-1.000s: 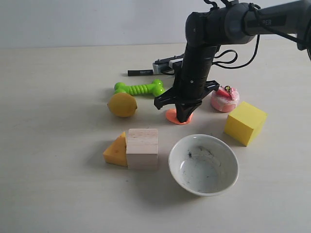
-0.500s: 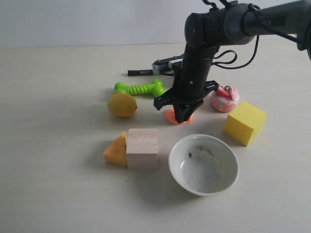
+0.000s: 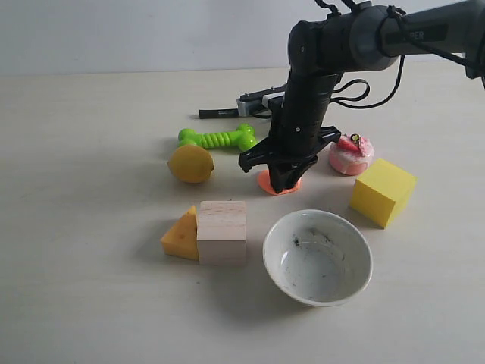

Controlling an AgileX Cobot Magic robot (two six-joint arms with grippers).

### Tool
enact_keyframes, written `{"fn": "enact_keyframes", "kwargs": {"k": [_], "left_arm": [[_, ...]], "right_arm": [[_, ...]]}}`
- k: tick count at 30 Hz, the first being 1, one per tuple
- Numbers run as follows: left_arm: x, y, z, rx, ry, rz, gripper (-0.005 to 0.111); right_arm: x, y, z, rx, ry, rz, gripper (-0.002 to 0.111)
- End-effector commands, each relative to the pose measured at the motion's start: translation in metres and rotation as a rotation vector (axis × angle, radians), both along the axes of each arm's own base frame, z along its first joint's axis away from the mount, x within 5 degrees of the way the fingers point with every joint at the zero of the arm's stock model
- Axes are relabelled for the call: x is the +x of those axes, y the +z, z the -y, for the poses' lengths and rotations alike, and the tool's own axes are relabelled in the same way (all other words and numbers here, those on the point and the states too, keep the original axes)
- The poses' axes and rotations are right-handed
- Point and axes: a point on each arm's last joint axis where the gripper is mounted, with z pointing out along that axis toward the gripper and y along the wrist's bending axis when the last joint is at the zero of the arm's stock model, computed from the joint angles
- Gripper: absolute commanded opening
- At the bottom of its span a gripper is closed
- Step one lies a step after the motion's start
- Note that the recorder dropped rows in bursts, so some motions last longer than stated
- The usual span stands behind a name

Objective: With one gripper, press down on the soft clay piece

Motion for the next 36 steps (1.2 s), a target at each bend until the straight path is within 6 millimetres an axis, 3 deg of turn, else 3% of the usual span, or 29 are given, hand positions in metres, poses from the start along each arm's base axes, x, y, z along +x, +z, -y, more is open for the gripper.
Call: {"fn": "enact_keyframes", "kwargs": {"k": [1, 24, 36], "left_arm": [[0.000, 0.003, 0.000, -0.006, 0.002, 0.025, 0.000], [0.000, 0.003, 0.000, -0.006, 0.002, 0.025, 0.000], [0.000, 0.003, 0.000, -0.006, 0.002, 0.025, 0.000]], "right_arm": [[0.010, -0.008, -0.002, 0.017, 0.005, 0.131, 0.035], [0.011, 0.011, -0.002, 0.039, 0.001, 0.164, 0.035], [0.009, 0.020, -0.003, 0.057, -0.009, 0.160, 0.029]]}}
